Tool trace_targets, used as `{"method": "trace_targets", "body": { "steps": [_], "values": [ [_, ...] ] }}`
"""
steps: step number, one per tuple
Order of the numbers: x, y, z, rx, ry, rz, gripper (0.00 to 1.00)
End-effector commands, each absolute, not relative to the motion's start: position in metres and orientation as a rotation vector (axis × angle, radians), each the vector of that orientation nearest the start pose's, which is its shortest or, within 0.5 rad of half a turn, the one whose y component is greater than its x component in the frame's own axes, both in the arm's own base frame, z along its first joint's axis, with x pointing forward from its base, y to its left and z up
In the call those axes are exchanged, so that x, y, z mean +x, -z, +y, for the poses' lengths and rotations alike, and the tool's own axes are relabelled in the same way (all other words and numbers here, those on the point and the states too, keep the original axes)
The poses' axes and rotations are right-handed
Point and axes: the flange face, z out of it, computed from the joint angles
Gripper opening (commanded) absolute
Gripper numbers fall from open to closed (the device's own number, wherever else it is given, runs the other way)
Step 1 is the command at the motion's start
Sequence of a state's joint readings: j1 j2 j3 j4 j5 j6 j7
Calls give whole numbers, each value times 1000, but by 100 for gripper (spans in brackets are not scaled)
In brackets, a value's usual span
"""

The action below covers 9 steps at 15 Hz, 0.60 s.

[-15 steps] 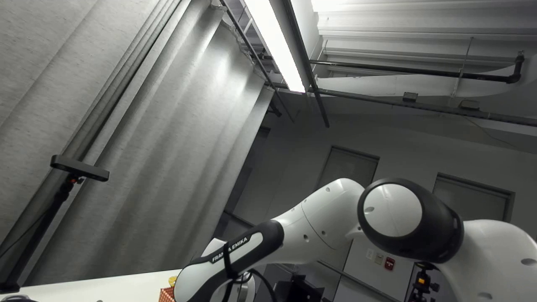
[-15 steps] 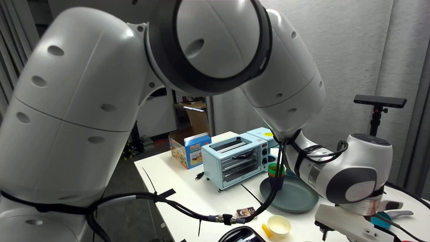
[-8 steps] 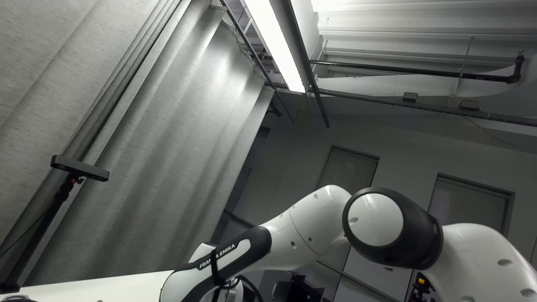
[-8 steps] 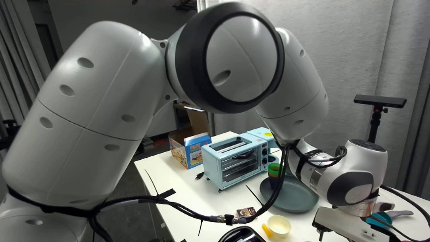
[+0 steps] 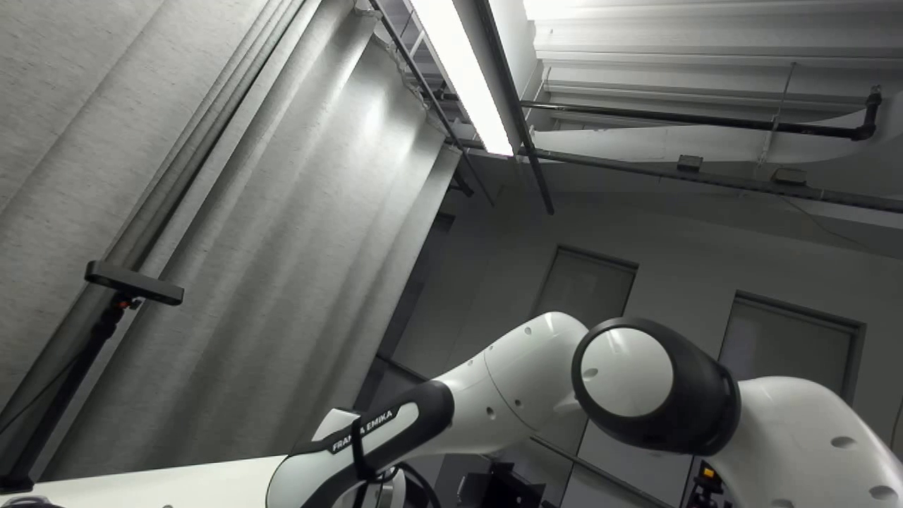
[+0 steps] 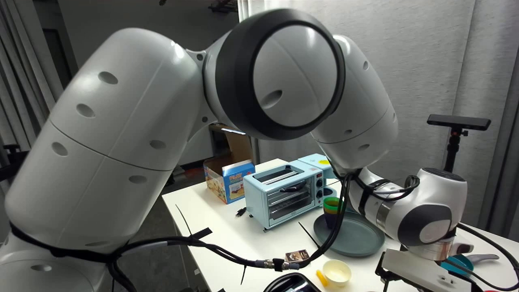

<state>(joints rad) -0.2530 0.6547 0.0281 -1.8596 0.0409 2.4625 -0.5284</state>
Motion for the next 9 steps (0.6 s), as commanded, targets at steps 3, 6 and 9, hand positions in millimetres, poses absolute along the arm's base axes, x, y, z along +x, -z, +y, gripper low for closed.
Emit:
{"method": "trace_targets", "body": {
  "steps": [3,6,9],
  "values": [
    [618,-175,-139,-3114,46,-497,100],
    [609,-182,-136,-3122,120,-465,100],
    [594,-180,-131,-3132,165,-439,100]
  ]
}}
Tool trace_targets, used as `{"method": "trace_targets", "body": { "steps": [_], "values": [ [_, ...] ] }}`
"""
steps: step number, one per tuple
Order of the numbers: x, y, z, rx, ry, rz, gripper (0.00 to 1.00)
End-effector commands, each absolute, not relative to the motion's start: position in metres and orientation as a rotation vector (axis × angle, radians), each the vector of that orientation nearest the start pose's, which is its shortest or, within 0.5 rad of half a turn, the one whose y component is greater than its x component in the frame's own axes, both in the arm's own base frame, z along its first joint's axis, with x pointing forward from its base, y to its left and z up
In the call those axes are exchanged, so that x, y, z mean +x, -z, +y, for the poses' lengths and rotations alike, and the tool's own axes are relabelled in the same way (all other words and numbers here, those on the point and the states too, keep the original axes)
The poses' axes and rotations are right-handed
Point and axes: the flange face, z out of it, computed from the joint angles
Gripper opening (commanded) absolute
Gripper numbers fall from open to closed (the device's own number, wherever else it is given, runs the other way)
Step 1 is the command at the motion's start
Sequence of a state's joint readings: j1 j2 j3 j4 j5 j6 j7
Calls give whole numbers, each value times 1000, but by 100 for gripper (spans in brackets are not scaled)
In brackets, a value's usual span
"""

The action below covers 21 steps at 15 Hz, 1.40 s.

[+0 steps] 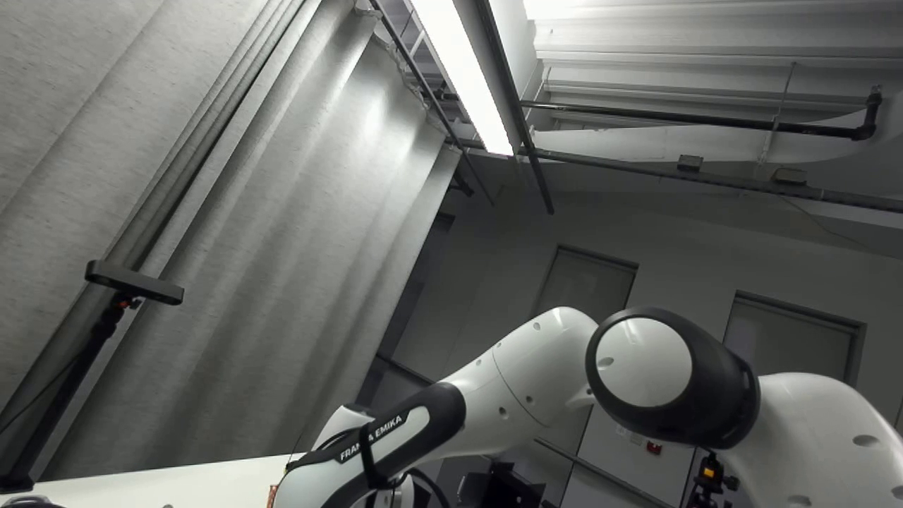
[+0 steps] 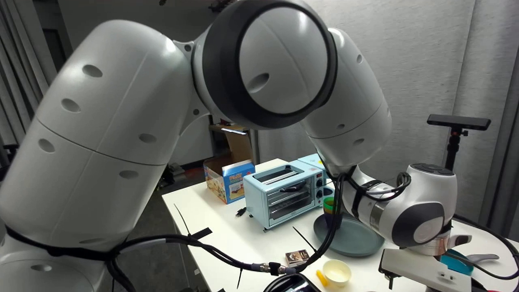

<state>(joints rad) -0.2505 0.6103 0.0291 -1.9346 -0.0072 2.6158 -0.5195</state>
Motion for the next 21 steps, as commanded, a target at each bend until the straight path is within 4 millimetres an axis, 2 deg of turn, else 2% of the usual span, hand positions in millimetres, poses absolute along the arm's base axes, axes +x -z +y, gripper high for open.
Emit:
{"method": "trace_targets", "body": {
  "steps": [1,5,8,10,16,21],
  "values": [
    [589,-179,-129,-3132,171,-431,100],
    [566,-169,-118,-3130,192,-421,100],
    [557,-161,-113,-3127,237,-433,100],
    [558,-158,-111,-3121,268,-420,100],
    [563,-169,-100,-3107,324,-410,100],
    [570,-167,-113,-3112,393,-306,100]
  ]
}}
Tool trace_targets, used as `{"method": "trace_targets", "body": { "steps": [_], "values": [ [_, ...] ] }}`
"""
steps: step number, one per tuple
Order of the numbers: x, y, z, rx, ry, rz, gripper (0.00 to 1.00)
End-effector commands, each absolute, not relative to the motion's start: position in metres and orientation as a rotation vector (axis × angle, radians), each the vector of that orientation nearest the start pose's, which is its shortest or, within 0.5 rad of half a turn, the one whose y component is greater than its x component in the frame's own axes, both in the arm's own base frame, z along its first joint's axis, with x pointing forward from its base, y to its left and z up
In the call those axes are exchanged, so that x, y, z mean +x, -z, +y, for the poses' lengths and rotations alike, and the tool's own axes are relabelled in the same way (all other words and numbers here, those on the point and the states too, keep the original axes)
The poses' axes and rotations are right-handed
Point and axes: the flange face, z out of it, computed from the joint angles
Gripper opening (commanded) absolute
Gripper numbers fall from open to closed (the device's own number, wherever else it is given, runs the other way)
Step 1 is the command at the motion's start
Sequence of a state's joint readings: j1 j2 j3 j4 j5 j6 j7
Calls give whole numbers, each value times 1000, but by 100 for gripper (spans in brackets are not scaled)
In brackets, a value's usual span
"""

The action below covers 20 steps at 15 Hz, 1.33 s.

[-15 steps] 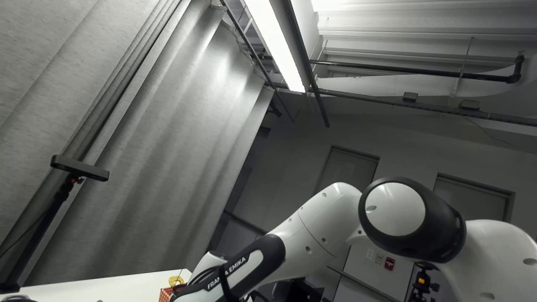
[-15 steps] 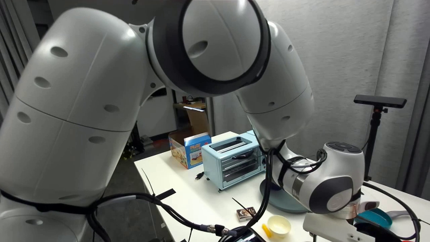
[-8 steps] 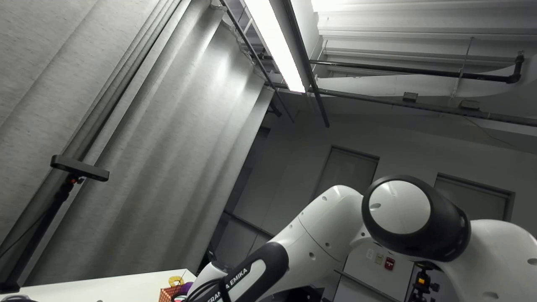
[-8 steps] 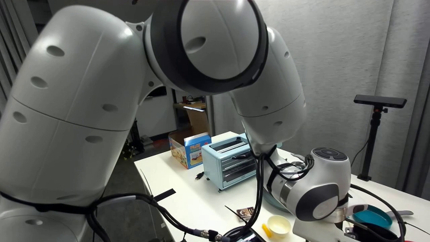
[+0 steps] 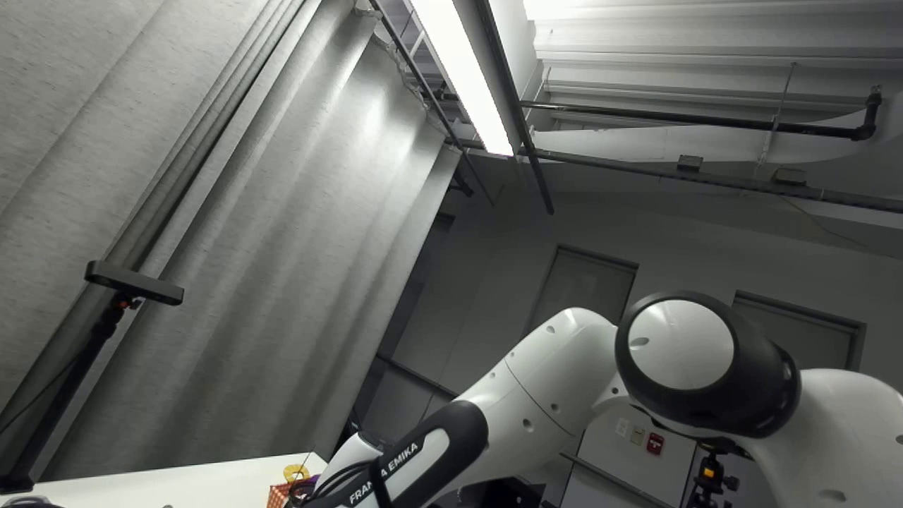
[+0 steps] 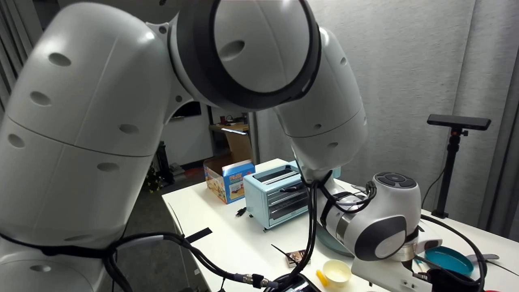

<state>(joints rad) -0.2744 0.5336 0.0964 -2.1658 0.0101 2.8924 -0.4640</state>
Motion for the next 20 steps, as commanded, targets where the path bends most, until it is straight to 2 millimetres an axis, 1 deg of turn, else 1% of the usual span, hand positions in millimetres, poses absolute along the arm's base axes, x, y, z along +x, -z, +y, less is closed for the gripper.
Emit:
{"method": "trace_targets", "body": {
  "steps": [1,4,6,12,20],
  "values": [
    [571,-166,-117,-3113,411,-273,100],
    [573,-160,-128,-3109,454,-187,100],
    [575,-155,-131,-3107,466,-154,100],
    [581,-138,-128,-3097,455,-138,100],
    [593,-133,-133,-3093,474,-105,100]
  ]
}}
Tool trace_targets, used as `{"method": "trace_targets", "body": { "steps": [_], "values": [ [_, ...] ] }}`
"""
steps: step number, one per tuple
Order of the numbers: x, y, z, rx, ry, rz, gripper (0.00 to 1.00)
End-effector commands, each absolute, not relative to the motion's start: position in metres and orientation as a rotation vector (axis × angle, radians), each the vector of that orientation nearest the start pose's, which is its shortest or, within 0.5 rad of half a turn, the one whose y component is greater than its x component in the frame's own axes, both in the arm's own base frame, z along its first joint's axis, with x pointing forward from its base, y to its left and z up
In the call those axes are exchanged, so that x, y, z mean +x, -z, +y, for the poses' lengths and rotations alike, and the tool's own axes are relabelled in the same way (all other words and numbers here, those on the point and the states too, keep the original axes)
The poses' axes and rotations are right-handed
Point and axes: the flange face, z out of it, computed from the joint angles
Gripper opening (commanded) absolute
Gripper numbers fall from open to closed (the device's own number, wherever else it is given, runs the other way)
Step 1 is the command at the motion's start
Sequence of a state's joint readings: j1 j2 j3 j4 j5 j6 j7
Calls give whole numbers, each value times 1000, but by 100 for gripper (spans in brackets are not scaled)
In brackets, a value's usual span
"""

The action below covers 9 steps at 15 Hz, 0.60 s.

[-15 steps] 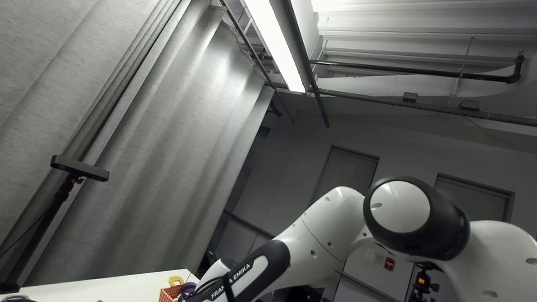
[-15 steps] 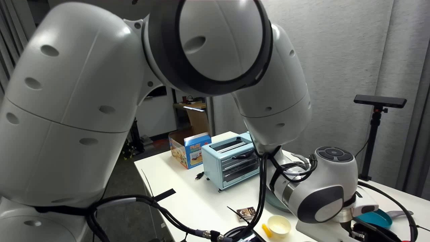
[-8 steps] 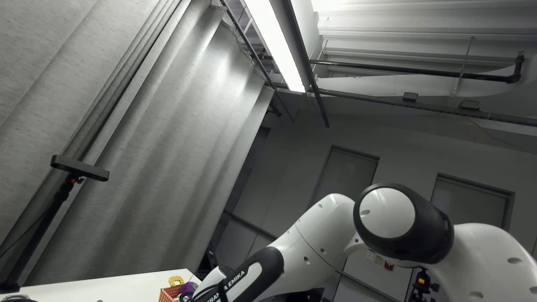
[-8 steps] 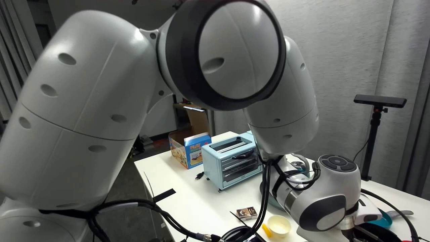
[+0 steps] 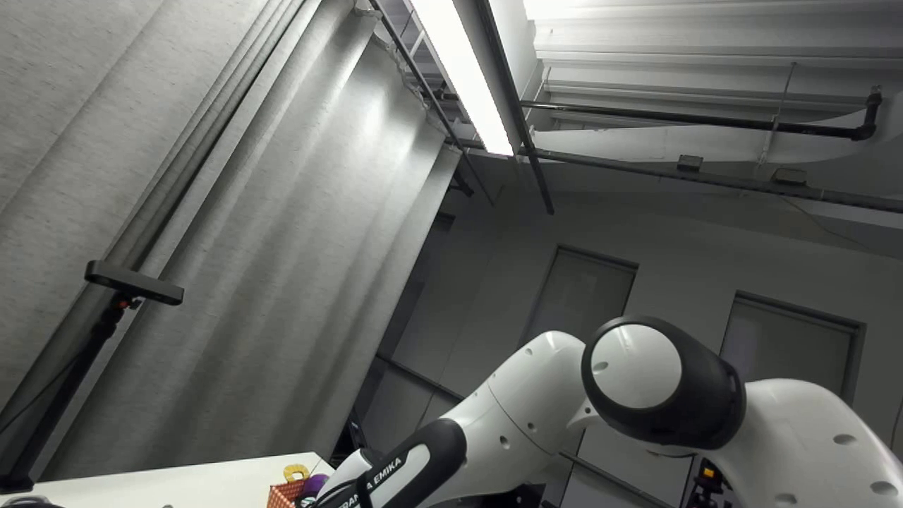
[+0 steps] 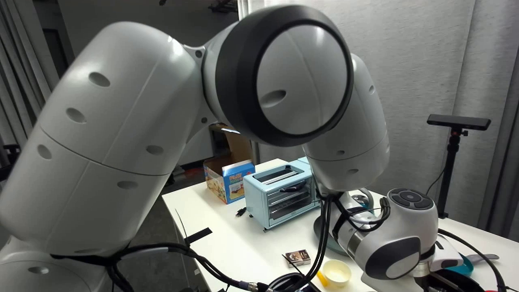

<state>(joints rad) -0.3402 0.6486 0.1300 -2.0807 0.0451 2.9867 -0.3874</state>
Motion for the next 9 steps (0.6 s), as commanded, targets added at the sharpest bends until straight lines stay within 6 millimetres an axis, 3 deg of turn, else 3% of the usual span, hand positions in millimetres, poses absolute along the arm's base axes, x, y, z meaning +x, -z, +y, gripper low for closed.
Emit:
{"method": "trace_targets", "body": {
  "steps": [1,9],
  "values": [
    [593,-131,-134,-3094,472,-99,100],
    [600,-114,-136,-3096,448,-82,98]
  ]
}}
